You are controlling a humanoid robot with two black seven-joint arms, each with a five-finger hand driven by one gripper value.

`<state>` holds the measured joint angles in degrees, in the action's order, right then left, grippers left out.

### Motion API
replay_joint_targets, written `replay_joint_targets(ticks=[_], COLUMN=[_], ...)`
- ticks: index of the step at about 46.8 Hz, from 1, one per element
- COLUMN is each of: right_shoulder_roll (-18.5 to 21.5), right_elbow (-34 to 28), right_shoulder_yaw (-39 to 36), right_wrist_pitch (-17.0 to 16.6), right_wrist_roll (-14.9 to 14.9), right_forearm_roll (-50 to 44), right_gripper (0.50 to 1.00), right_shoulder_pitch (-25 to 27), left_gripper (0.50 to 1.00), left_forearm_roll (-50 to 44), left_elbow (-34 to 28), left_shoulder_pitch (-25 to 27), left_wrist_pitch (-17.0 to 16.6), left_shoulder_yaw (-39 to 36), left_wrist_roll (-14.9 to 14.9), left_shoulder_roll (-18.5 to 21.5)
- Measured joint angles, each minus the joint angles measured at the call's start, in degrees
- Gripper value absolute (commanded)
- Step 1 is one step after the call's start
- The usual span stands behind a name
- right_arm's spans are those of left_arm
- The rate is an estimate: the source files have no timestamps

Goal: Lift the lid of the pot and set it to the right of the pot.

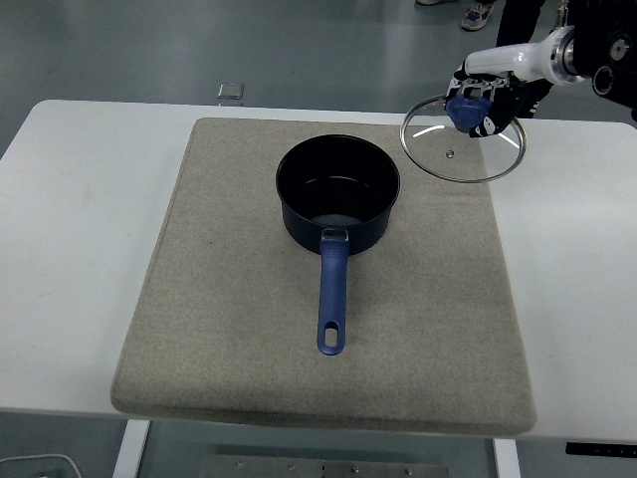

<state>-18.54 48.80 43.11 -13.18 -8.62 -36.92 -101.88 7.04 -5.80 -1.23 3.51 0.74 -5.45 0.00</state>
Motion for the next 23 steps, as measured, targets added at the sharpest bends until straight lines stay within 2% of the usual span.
replay_joint_targets(ticks=[7,23], right_shoulder_roll=[0.0,0.1], right_elbow=[-1.2,-1.9], right_shoulder_yaw=[-0.1,-0.7], right_wrist_pitch=[0.4,4.0], right_wrist_roll=[-0.6,-0.7], right_forearm_roll=[0.0,0.0], right_gripper=[0.500,0.500], right_shoulder_pitch=[2.2,7.1], left_gripper=[1.000,1.000], left_forearm_roll=[0.0,0.0], left_elbow=[0.0,0.0], left_shoulder_pitch=[0.0,0.0], left_wrist_pitch=[0.0,0.0], left_shoulder_yaw=[0.0,0.0], left_wrist_roll=[0.0,0.0], left_shoulder_roll=[0.0,0.0])
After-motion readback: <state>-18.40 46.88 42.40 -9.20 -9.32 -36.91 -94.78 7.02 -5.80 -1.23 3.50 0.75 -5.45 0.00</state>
